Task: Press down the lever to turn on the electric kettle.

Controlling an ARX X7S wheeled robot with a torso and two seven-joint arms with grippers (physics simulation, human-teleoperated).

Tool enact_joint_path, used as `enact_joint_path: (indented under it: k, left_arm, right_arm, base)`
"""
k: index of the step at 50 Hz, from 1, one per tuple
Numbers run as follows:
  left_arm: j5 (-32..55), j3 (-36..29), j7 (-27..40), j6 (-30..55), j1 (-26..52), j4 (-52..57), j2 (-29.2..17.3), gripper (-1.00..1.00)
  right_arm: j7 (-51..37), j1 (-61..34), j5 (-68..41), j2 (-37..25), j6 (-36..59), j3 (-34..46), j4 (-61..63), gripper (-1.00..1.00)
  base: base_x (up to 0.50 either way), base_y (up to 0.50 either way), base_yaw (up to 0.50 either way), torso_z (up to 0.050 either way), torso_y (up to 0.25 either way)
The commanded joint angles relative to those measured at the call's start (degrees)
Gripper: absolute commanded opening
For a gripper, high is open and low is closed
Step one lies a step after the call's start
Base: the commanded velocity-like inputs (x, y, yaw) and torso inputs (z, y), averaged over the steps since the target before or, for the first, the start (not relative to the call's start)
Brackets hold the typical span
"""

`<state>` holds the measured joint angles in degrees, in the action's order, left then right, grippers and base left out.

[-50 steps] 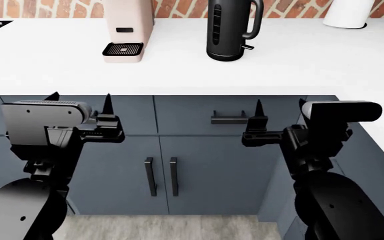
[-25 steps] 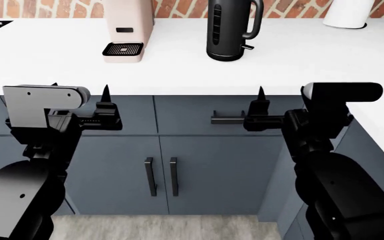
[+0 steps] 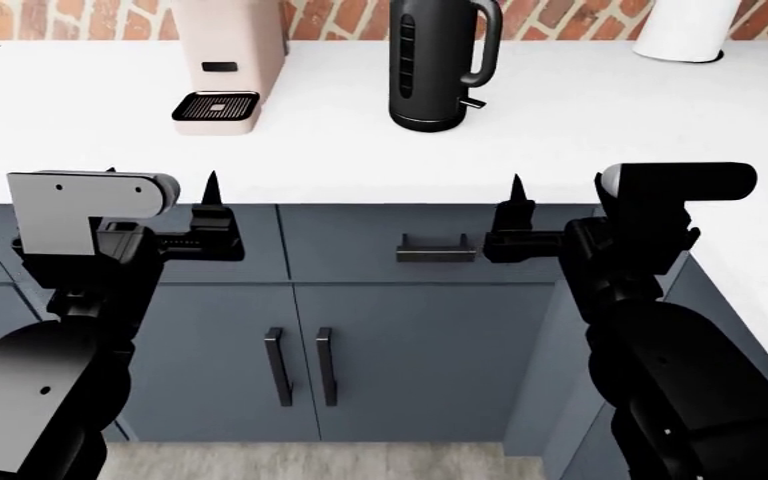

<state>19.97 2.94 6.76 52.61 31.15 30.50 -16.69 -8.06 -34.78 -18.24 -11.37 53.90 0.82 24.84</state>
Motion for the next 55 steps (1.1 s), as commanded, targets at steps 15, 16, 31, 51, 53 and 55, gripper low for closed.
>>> enact_joint_path:
  k: [15, 16, 31, 51, 53, 55]
  left_arm:
    - [1.0, 0.3, 0.3, 0.1, -0.7, -0.1, -0.2, 1.00]
    - [1.0, 0.3, 0.3, 0.1, -0.7, -0.1, -0.3, 1.00]
    - [1.2, 0.0, 0.5, -0.4, -0.4, -0.9, -0.3, 1.00]
    - [2.1, 0.4, 0.9, -0.1, -1.2, -0.1, -0.5, 1.00]
    - [2.2, 0.5, 0.9, -0.1, -1.2, 0.0, -0.6, 1.00]
    - [2.2, 0.5, 1.0, -0.1, -1.3, 0.0, -0.6, 1.00]
  right_arm:
    - [-0.3, 0.0, -1.0, -0.6, 0.1, 0.7, -0.1, 1.00]
    - [-0.3, 0.0, -1.0, -0.6, 0.0, 0.7, -0.1, 1.00]
    - [-0.6, 0.2, -1.6, -0.8, 0.1, 0.9, -0.2, 1.00]
    - [-0.8, 0.3, -2.4, -1.1, -0.2, 1.1, -0.7, 1.00]
    - [-0.8, 0.4, -2.5, -1.2, -0.2, 1.1, -0.6, 1.00]
    - [-0.9, 0.4, -2.5, -1.2, -0.2, 1.1, -0.6, 1.00]
  base:
    - [0.24, -0.11, 0.00, 0.000, 0.000]
    - [0.26, -0.03, 0.00, 0.000, 0.000]
    - [0.26, -0.03, 0.00, 0.000, 0.000]
    - [0.27, -0.03, 0.00, 0.000, 0.000]
    - [0.27, -0.03, 0.00, 0.000, 0.000]
    - [0.27, -0.03, 0.00, 0.000, 0.008]
